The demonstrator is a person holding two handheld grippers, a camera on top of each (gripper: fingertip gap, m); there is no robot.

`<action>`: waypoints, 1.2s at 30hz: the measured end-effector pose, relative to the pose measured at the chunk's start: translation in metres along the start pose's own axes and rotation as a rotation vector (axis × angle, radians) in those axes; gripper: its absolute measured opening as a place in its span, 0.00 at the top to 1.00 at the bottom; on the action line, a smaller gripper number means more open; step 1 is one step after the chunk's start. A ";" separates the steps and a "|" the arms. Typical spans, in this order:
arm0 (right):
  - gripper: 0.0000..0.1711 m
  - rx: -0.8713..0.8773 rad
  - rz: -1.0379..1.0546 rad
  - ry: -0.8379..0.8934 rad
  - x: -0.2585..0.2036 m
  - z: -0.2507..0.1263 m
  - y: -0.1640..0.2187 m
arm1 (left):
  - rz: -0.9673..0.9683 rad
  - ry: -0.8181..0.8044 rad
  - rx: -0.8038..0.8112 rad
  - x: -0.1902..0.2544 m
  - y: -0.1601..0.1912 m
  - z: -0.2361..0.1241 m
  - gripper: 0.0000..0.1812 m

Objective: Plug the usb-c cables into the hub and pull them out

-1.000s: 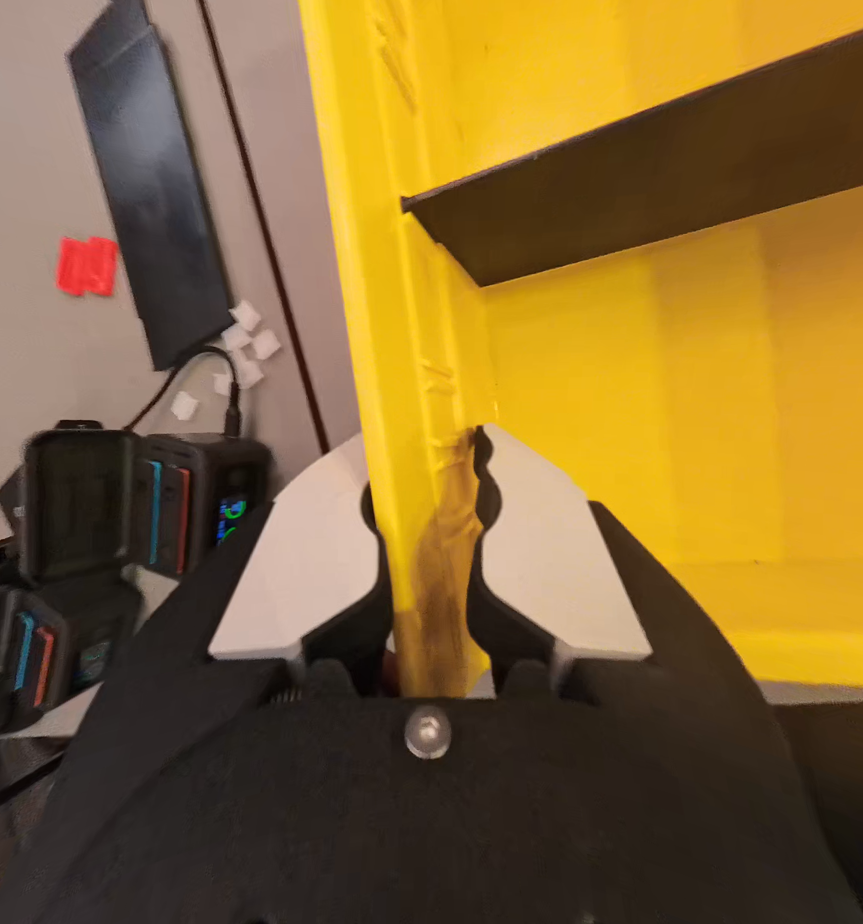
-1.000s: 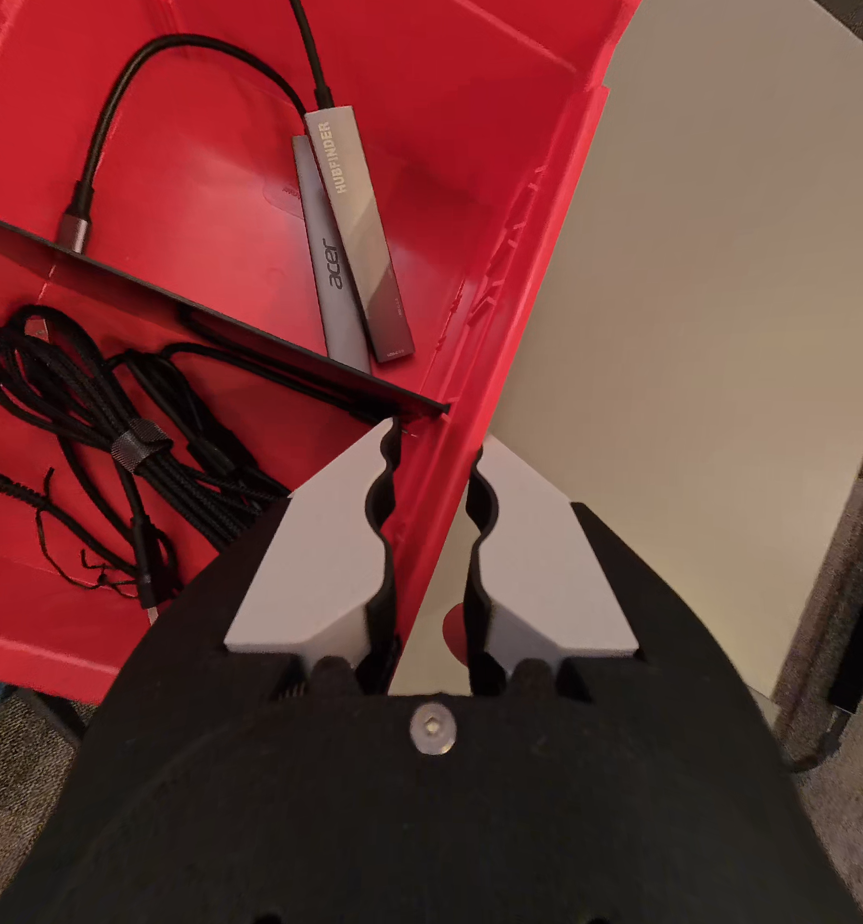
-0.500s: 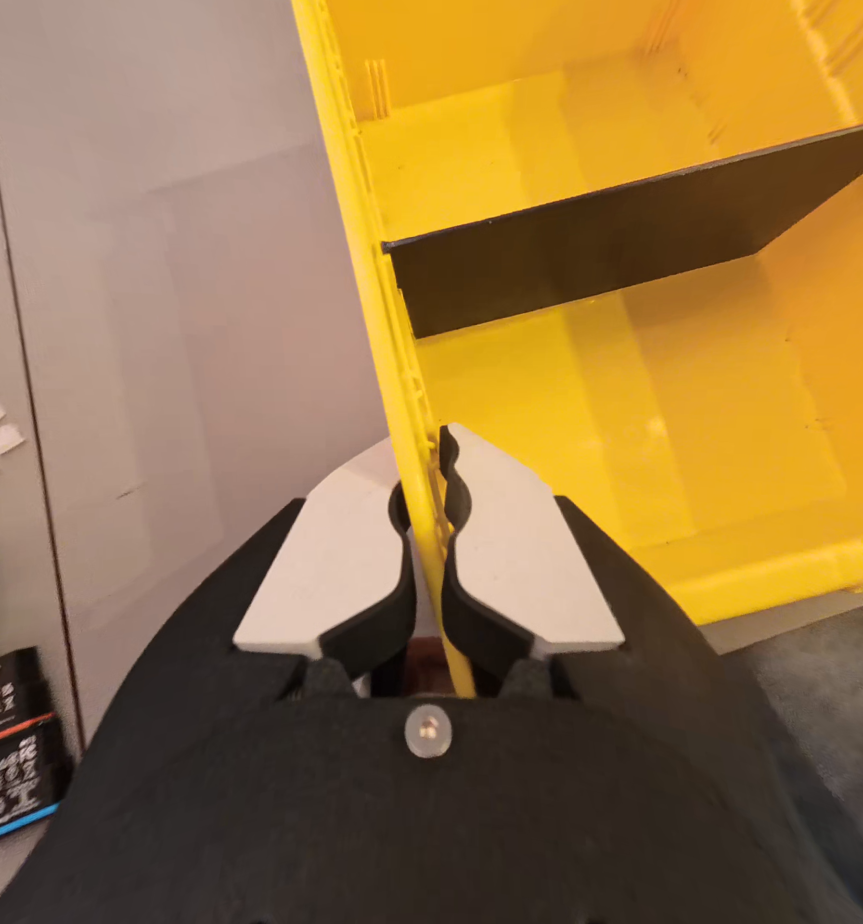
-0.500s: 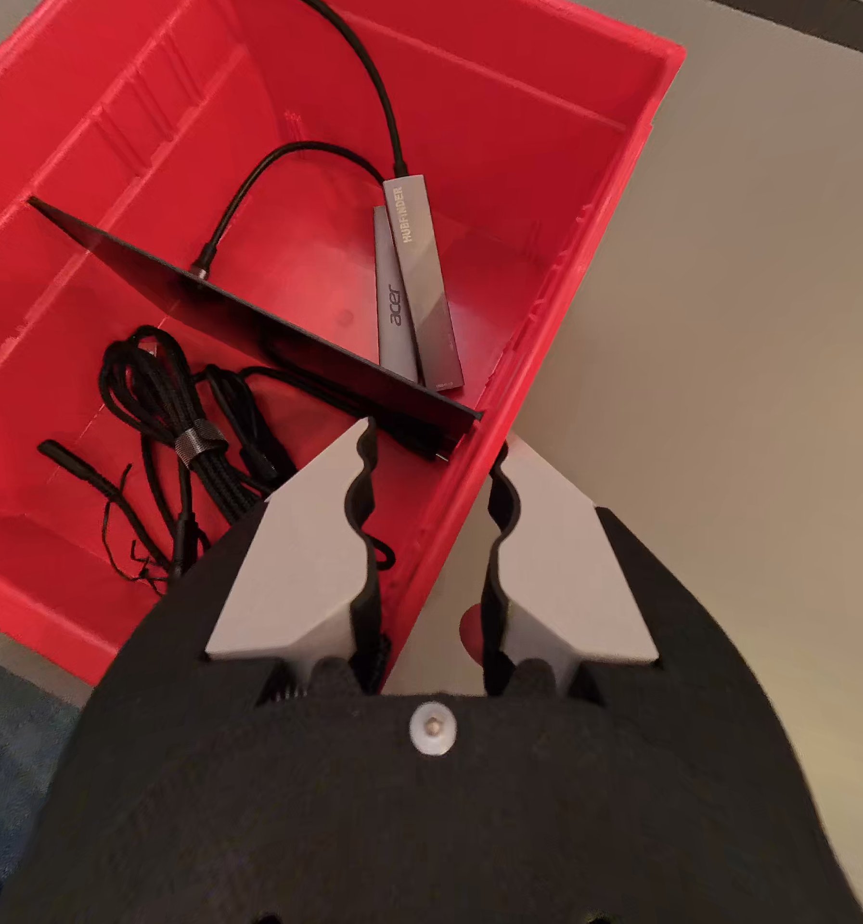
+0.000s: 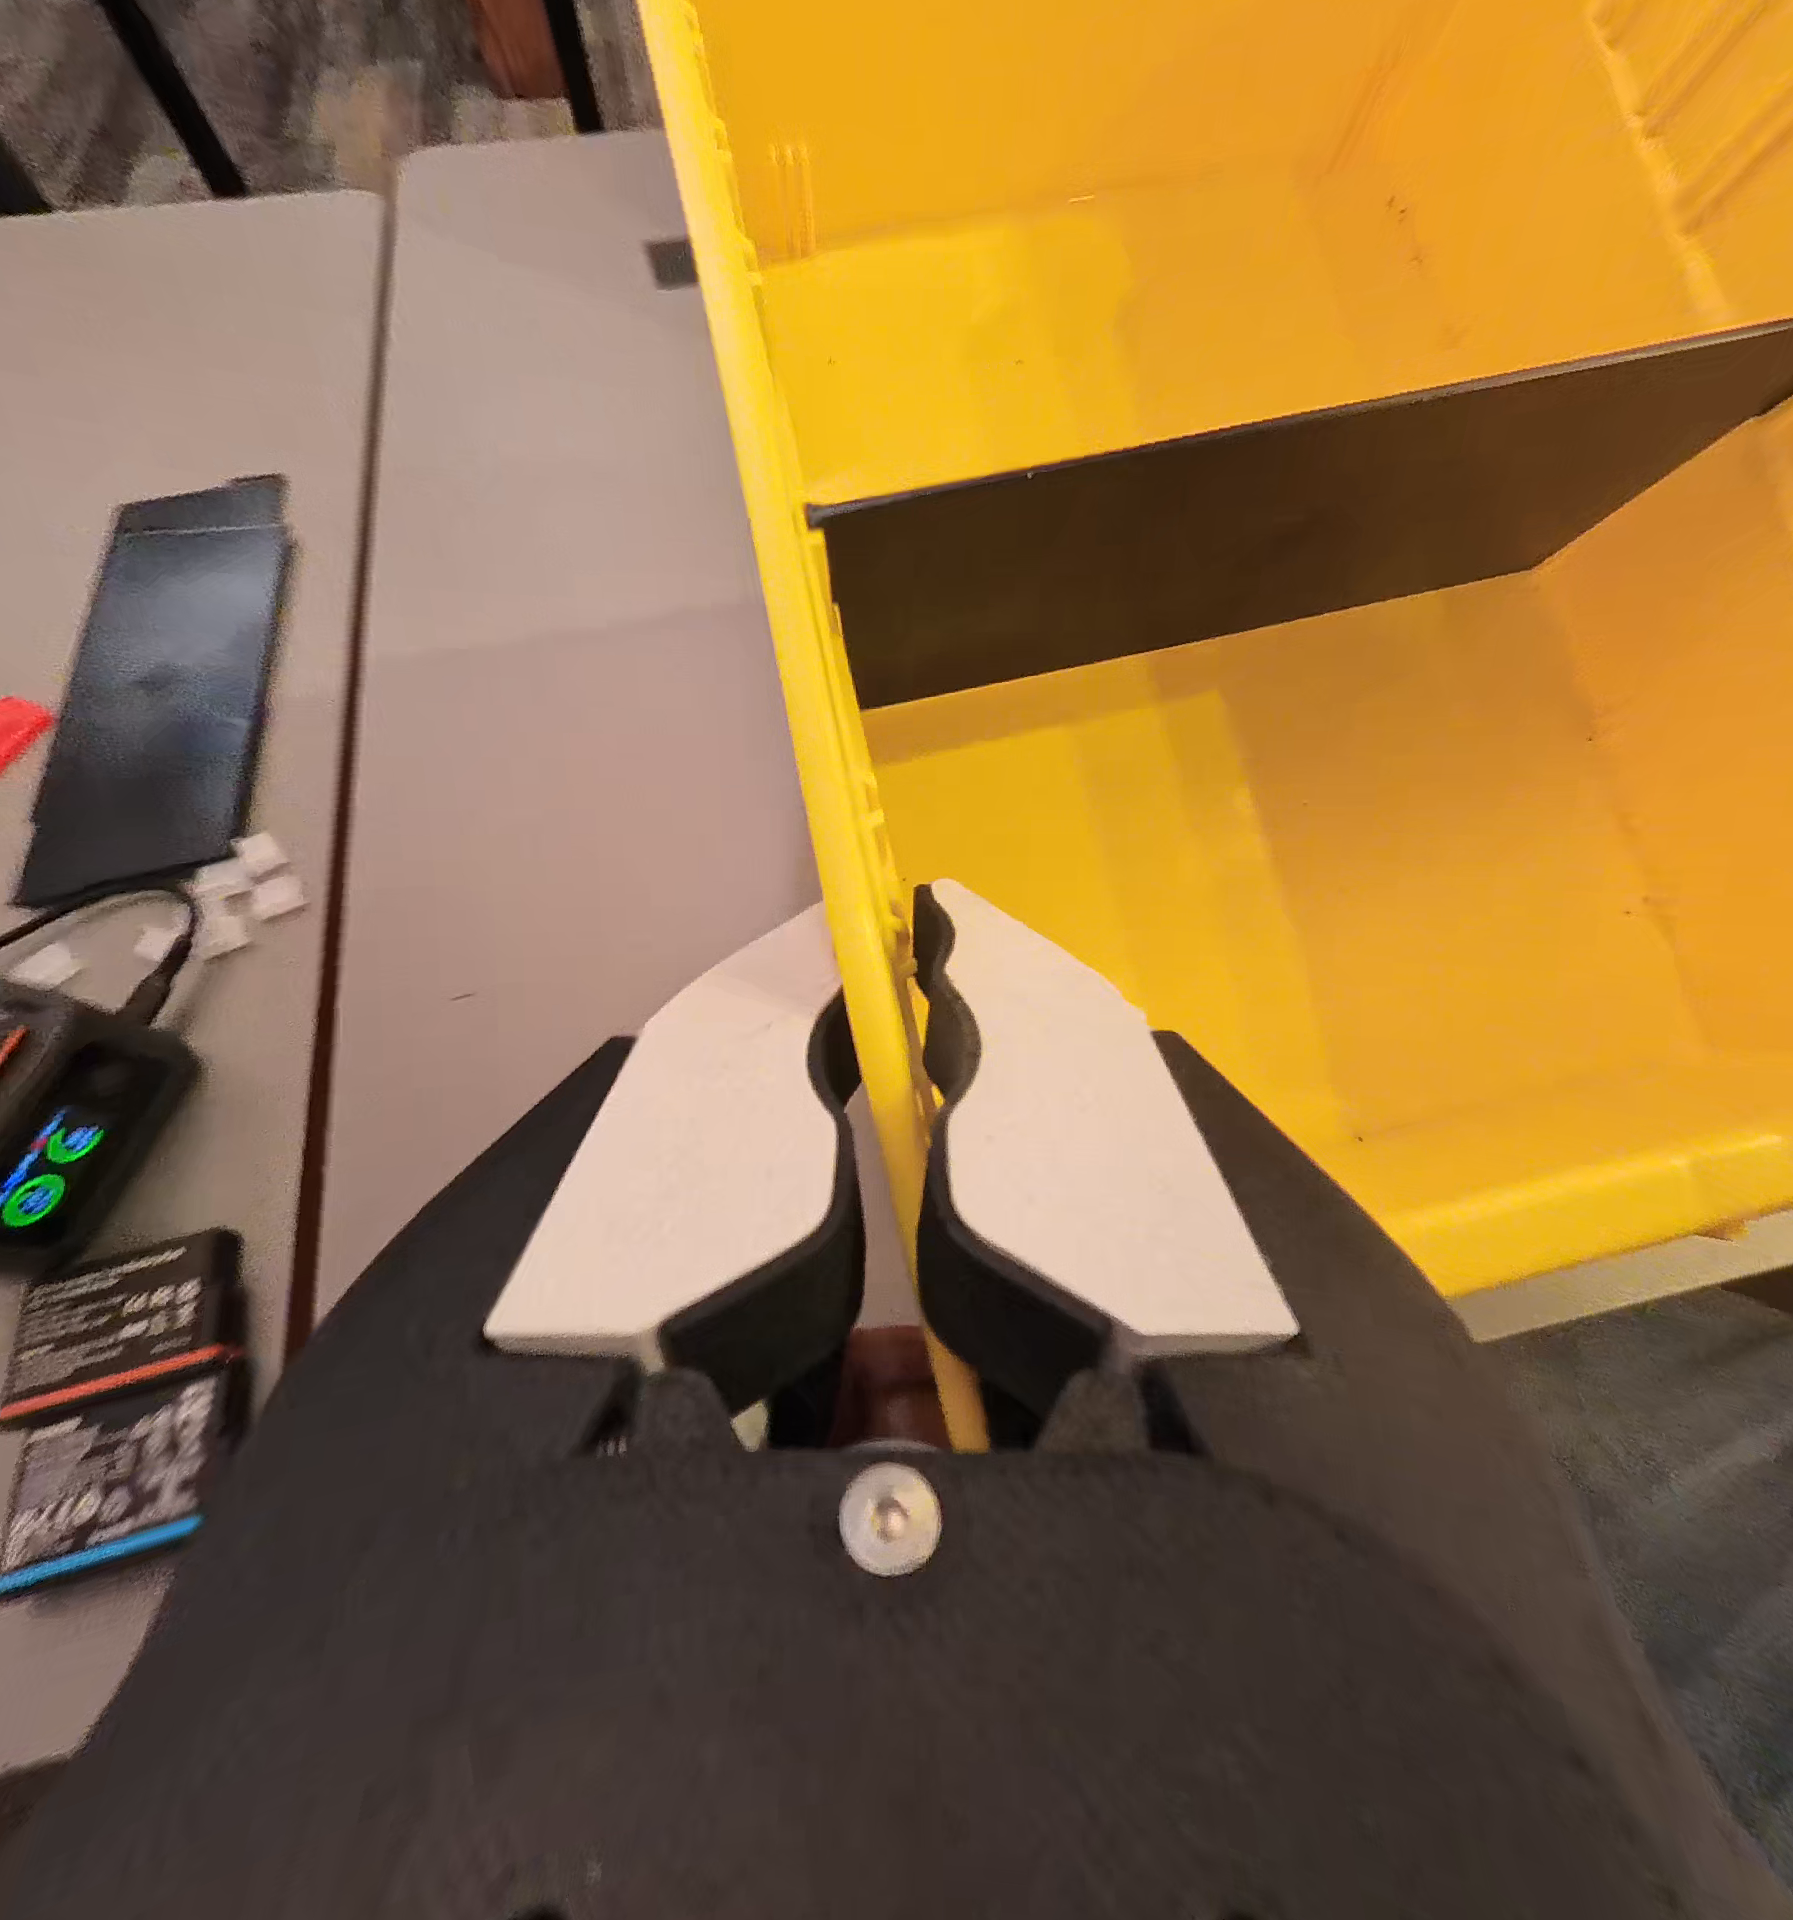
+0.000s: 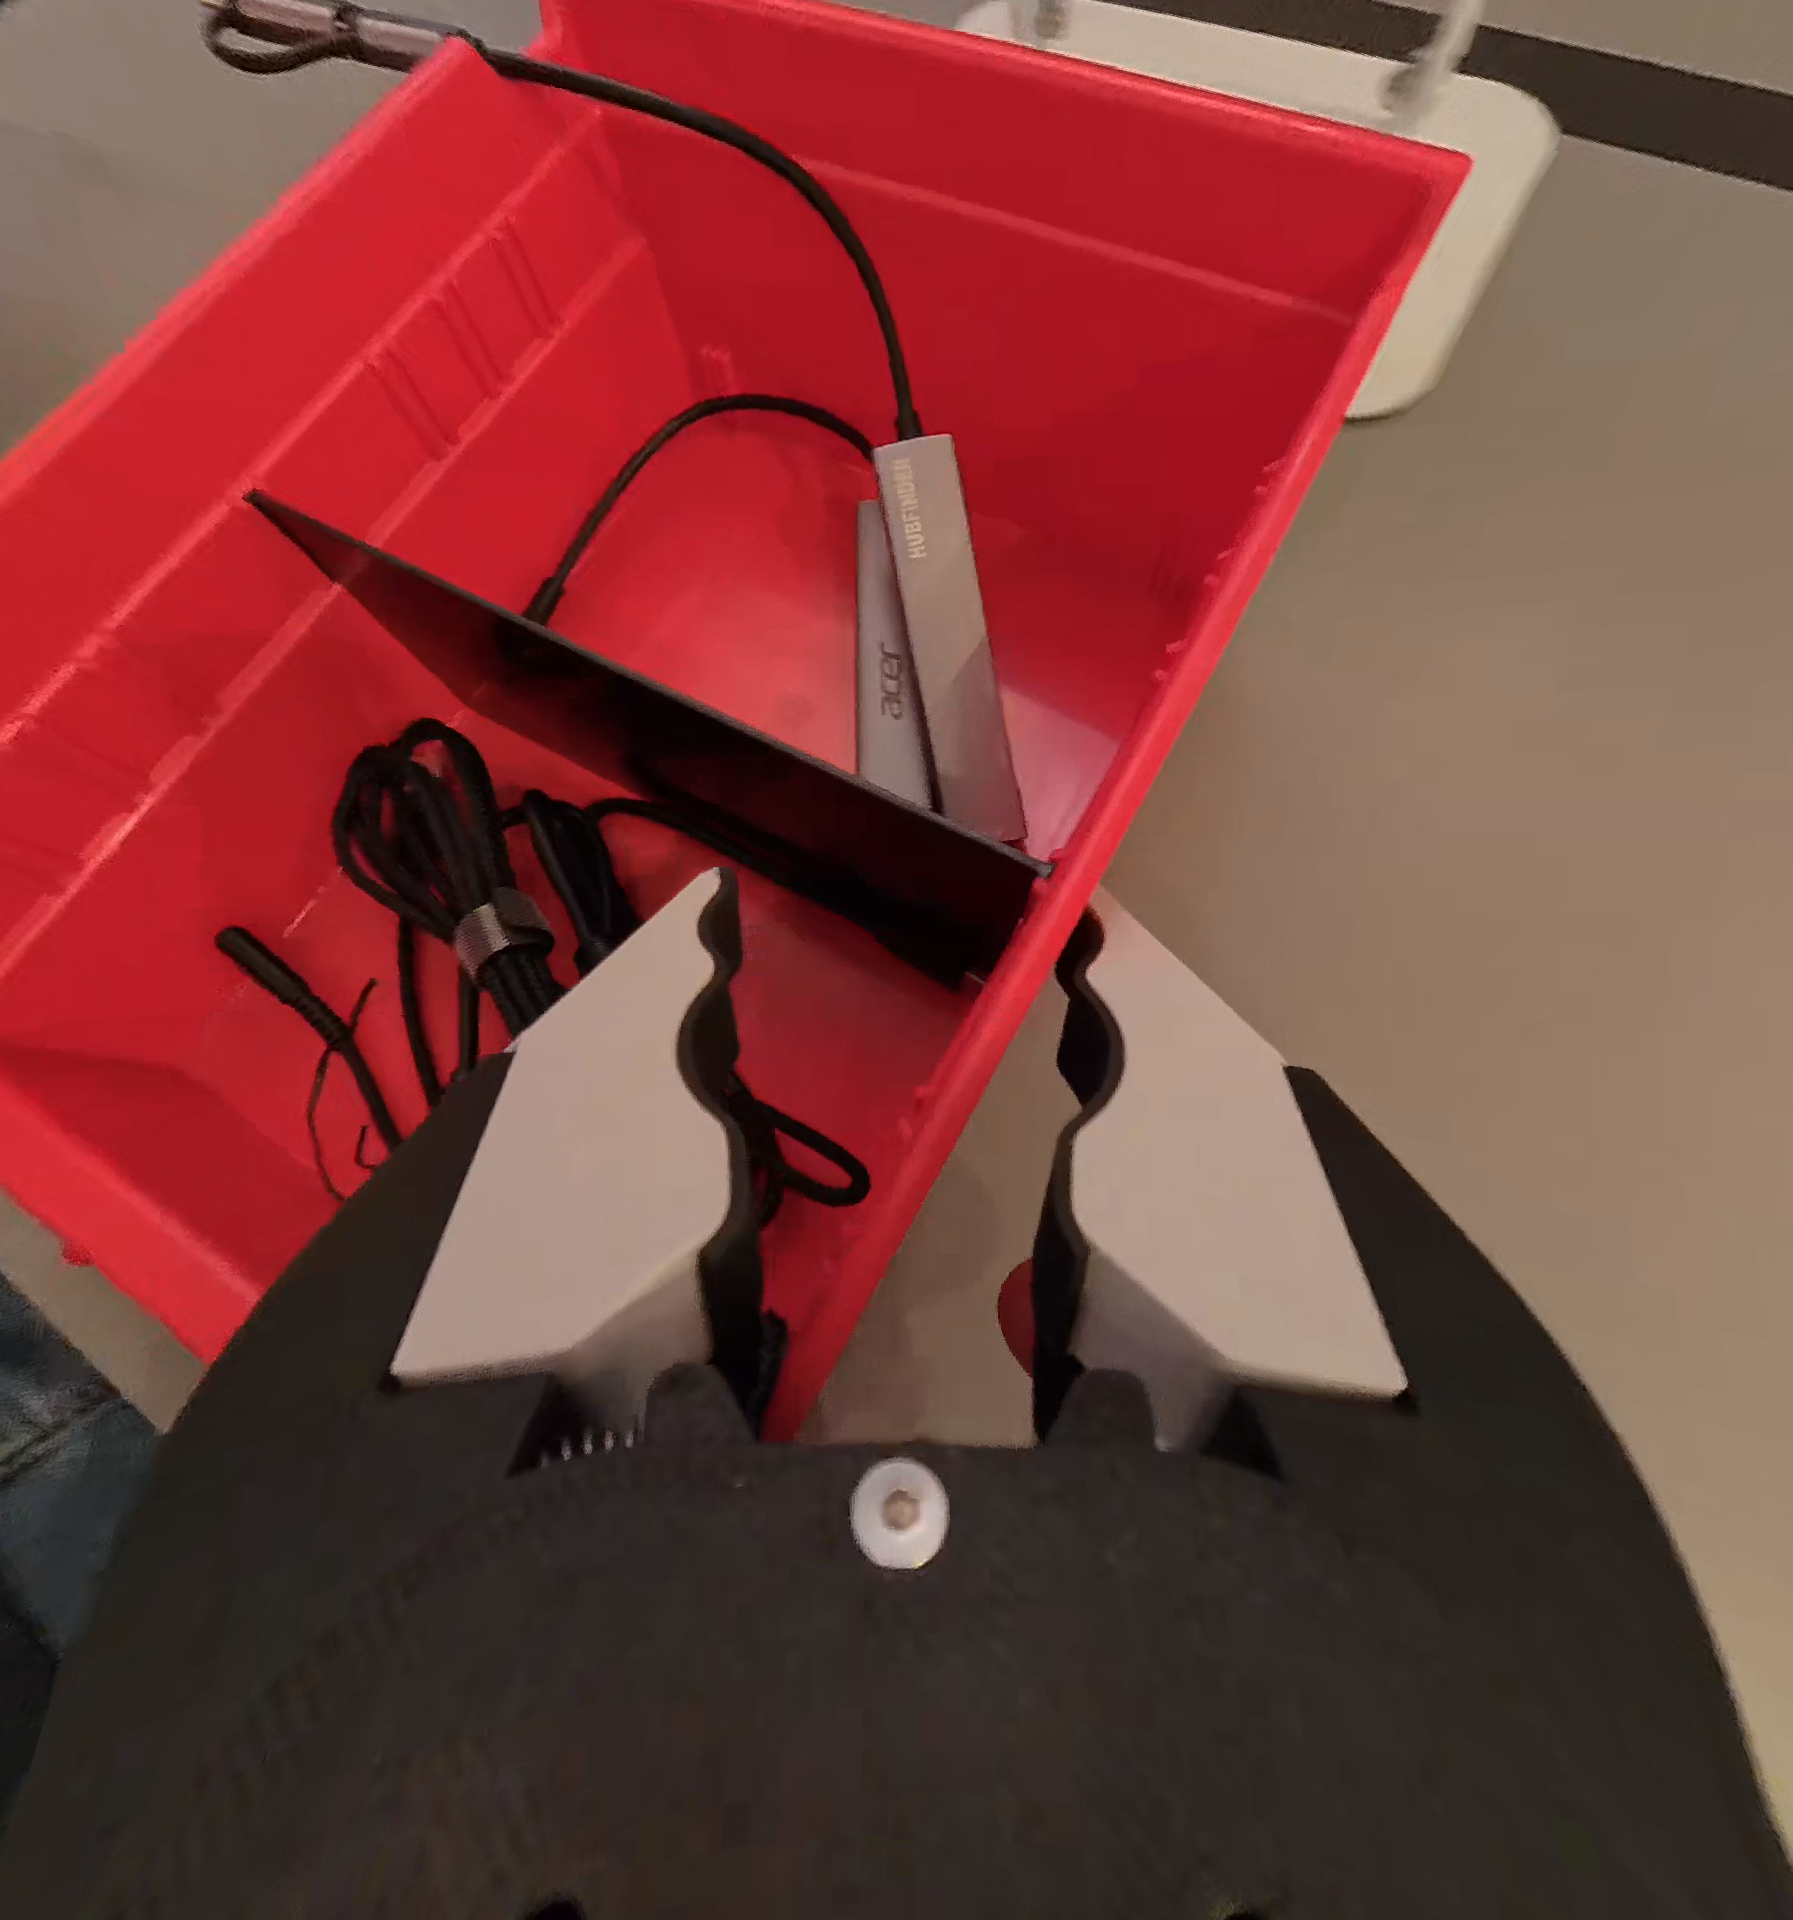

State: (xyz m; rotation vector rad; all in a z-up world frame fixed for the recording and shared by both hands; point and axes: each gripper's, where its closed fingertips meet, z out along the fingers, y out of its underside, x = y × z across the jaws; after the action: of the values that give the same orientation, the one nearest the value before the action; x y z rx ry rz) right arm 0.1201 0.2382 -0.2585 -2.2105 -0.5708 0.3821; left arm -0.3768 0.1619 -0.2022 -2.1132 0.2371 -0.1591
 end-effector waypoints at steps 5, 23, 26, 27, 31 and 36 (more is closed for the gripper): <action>0.57 0.028 -0.009 -0.103 -0.070 0.033 -0.022 | -0.055 -0.093 0.077 -0.034 -0.004 -0.037 0.97; 0.26 0.417 -0.157 -0.185 -0.217 0.061 -0.128 | -0.058 -0.129 0.263 -0.041 -0.047 -0.091 0.97; 0.32 0.583 -0.130 -0.234 -0.207 0.000 -0.145 | -0.022 -0.046 0.265 0.002 -0.060 -0.072 0.97; 0.33 0.632 -0.110 -0.253 -0.202 -0.021 -0.147 | 0.002 -0.018 0.261 0.020 -0.066 -0.064 0.97; 0.35 0.786 -0.024 -0.301 -0.175 -0.102 -0.144 | 0.079 0.128 0.237 0.102 -0.089 -0.024 0.97; 0.34 0.832 0.017 -0.209 -0.143 -0.164 -0.104 | 0.203 0.285 0.188 0.212 -0.105 0.022 0.97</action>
State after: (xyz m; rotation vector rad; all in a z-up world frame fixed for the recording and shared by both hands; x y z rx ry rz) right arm 0.0429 0.1208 -0.0629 -1.3839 -0.3973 0.7155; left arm -0.1548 0.1852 -0.1205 -1.8626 0.5816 -0.3489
